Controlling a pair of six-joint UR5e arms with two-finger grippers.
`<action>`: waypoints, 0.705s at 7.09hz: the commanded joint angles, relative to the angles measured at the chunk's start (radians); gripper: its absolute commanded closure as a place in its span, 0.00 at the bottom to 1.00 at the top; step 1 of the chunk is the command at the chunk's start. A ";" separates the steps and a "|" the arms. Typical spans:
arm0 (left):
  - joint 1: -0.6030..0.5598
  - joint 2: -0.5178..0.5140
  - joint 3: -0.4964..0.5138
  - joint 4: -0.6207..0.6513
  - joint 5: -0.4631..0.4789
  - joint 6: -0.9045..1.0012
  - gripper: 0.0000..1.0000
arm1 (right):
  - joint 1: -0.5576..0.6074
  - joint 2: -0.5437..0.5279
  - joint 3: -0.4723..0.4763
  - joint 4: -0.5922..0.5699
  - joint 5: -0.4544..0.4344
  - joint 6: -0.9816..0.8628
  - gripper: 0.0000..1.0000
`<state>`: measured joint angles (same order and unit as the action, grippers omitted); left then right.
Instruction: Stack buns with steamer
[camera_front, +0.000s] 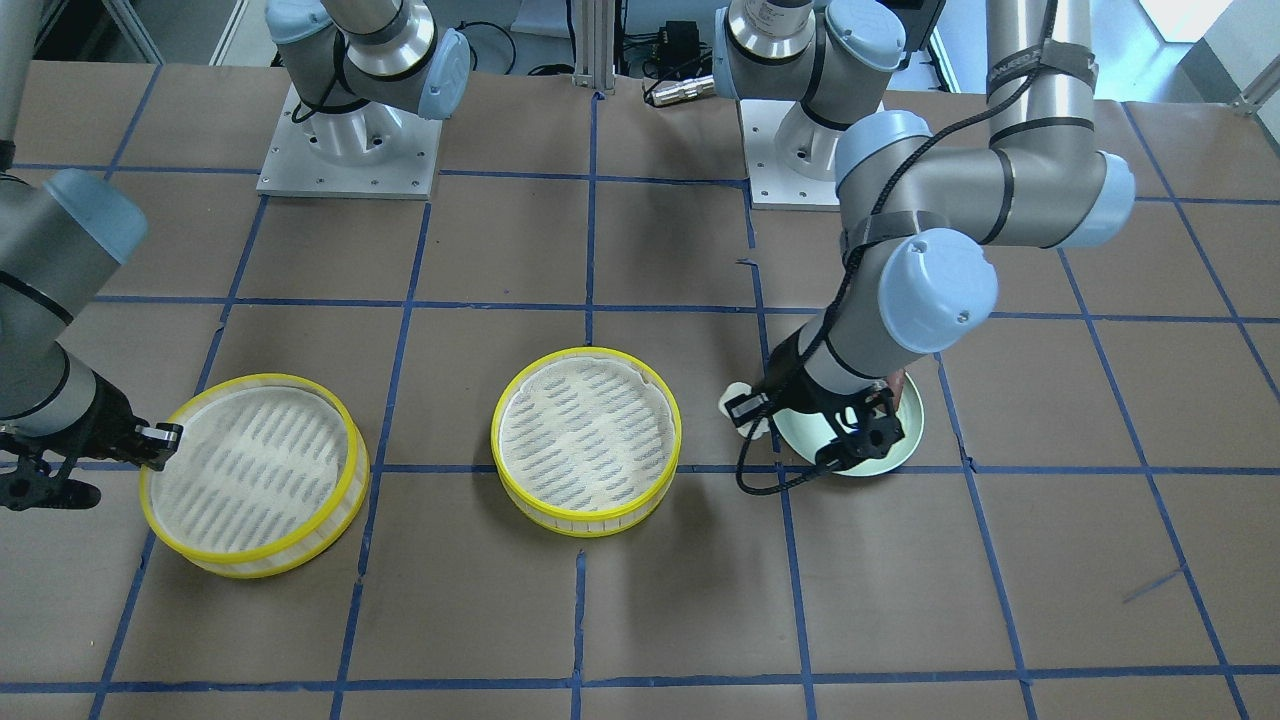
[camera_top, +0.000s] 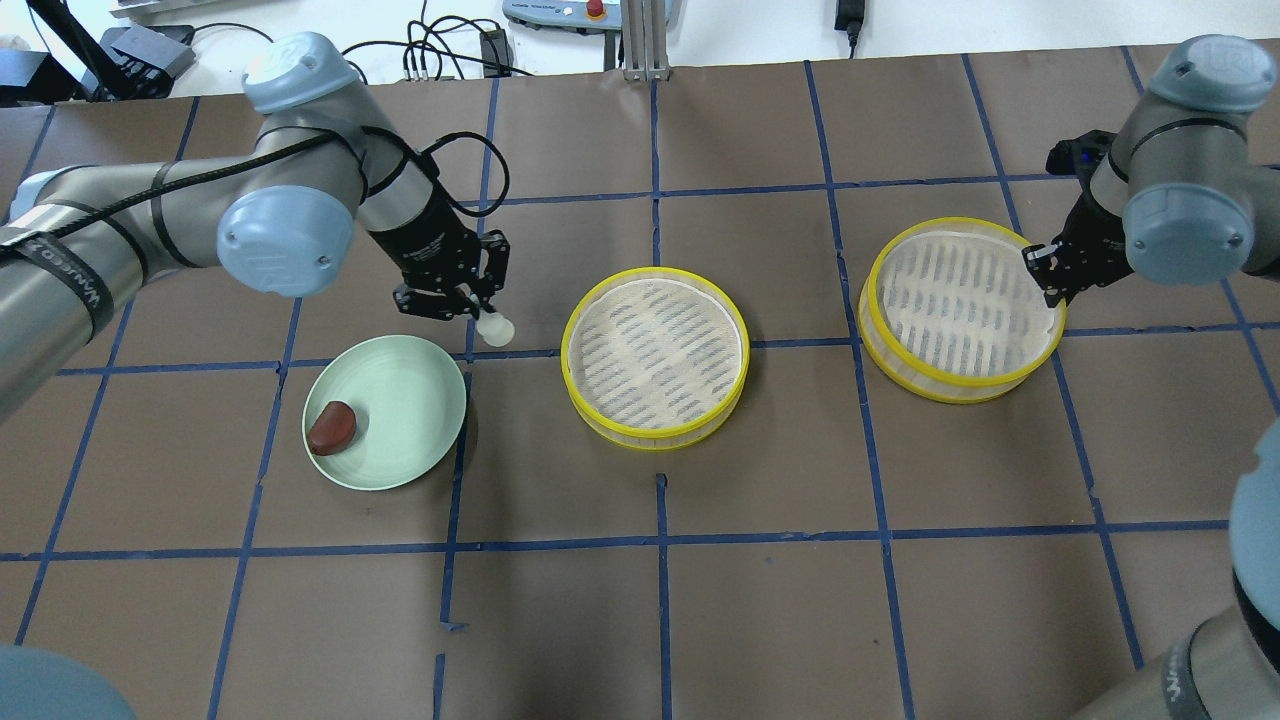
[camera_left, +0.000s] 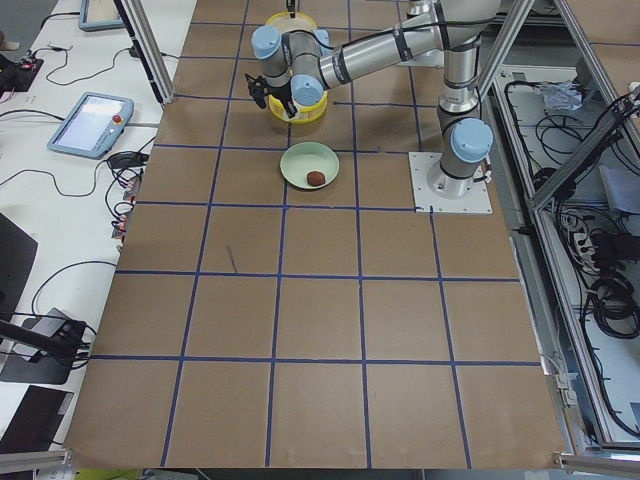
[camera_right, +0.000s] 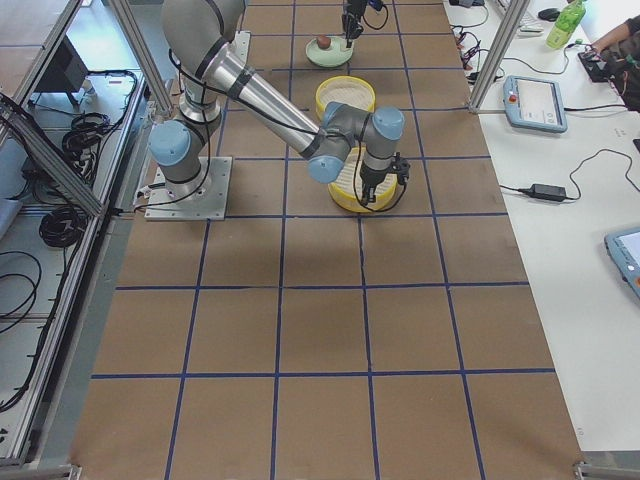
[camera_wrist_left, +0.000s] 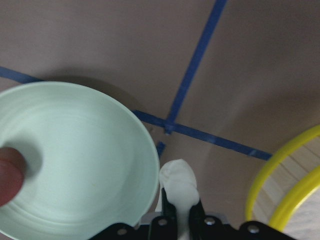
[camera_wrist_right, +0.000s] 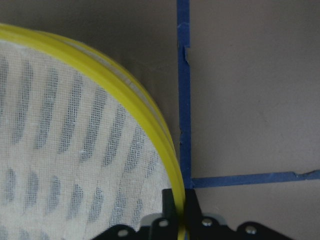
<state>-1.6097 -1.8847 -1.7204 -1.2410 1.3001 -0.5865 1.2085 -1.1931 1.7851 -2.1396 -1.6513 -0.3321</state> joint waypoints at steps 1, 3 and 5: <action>-0.113 -0.060 0.001 0.119 -0.117 -0.298 0.87 | 0.000 -0.011 -0.029 0.035 0.002 0.008 0.92; -0.150 -0.080 0.002 0.155 -0.117 -0.303 0.00 | 0.008 -0.019 -0.050 0.050 0.005 0.018 0.92; -0.150 -0.071 0.013 0.143 -0.117 -0.236 0.00 | 0.020 -0.039 -0.079 0.127 0.016 0.062 0.91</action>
<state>-1.7571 -1.9607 -1.7150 -1.0948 1.1837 -0.8510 1.2197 -1.2180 1.7249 -2.0568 -1.6425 -0.2975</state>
